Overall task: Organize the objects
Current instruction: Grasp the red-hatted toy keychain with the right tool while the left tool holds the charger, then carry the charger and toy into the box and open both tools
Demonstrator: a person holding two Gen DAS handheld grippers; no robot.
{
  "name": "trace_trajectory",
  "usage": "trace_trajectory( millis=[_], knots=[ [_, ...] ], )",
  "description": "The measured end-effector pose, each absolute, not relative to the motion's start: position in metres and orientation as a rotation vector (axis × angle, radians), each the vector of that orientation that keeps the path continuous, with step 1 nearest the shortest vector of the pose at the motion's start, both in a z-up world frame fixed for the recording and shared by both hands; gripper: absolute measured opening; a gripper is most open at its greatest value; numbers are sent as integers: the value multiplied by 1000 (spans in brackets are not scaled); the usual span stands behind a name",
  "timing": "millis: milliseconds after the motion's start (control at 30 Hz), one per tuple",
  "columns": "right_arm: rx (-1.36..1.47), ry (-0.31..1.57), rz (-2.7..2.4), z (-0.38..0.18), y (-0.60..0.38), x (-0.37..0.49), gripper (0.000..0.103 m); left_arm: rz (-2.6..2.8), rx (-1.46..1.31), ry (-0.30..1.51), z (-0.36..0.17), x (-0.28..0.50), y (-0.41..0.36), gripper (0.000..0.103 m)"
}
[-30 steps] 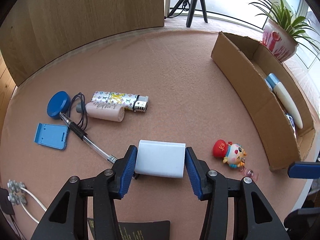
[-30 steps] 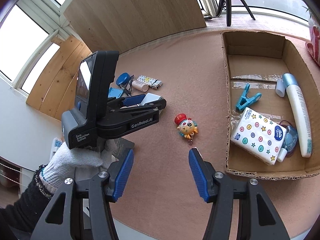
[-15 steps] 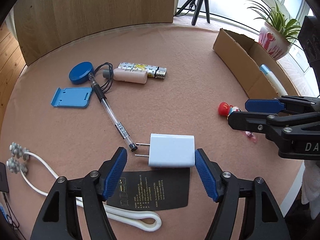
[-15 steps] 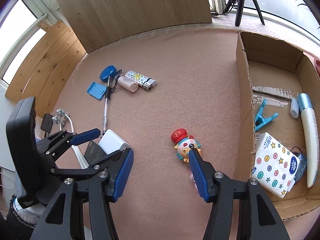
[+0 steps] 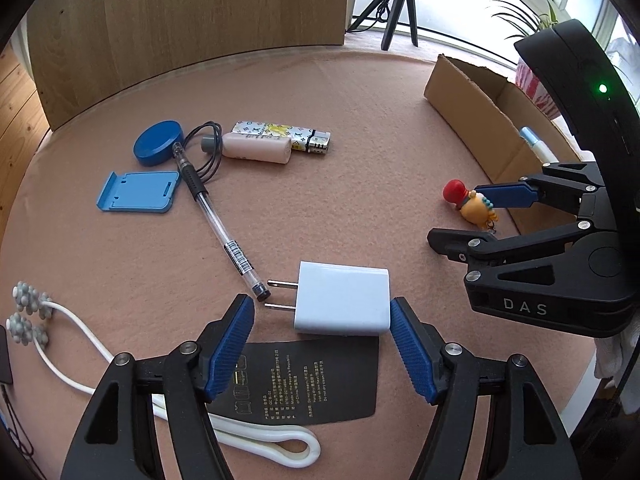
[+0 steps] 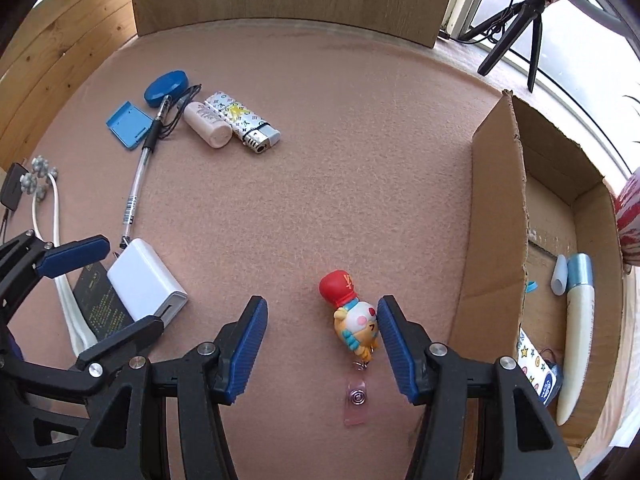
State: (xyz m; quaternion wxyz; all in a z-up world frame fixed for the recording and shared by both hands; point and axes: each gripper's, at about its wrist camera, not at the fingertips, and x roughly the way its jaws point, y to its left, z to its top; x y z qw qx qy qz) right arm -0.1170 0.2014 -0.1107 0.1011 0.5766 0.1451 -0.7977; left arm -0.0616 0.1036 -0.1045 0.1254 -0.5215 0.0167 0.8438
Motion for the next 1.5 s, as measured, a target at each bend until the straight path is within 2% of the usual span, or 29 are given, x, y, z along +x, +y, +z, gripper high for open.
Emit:
trace_trajectory(
  millis=[100, 133, 200, 267, 400, 667, 933, 1500],
  knots=[
    [1717, 432, -2334, -115, 202, -120, 51, 2456, -1524, 42, -106, -64, 103, 73],
    [1720, 396, -2319, -115, 203, -121, 44, 2457, -1527, 45, -107, -64, 103, 72],
    [1719, 383, -2304, -114, 202, -121, 37, 2457, -1529, 41, -108, -65, 102, 70],
    [1714, 375, -2298, -114, 201, -120, 23, 2450, -1530, 23, -108, -65, 102, 67],
    [1708, 305, -2291, -113, 206, -117, 22, 2457, -1529, 1, -109, -66, 101, 67],
    [1690, 36, -2248, -105, 227, -97, 22, 2469, -1522, -64, -105, -64, 98, 67],
    [1622, -134, -2289, -75, 260, -75, 22, 2482, -1461, -128, -81, -66, 99, 67],
    [1504, -265, -2496, -24, 351, -67, 22, 2451, -1248, -89, -17, -117, 198, 67]
  ],
)
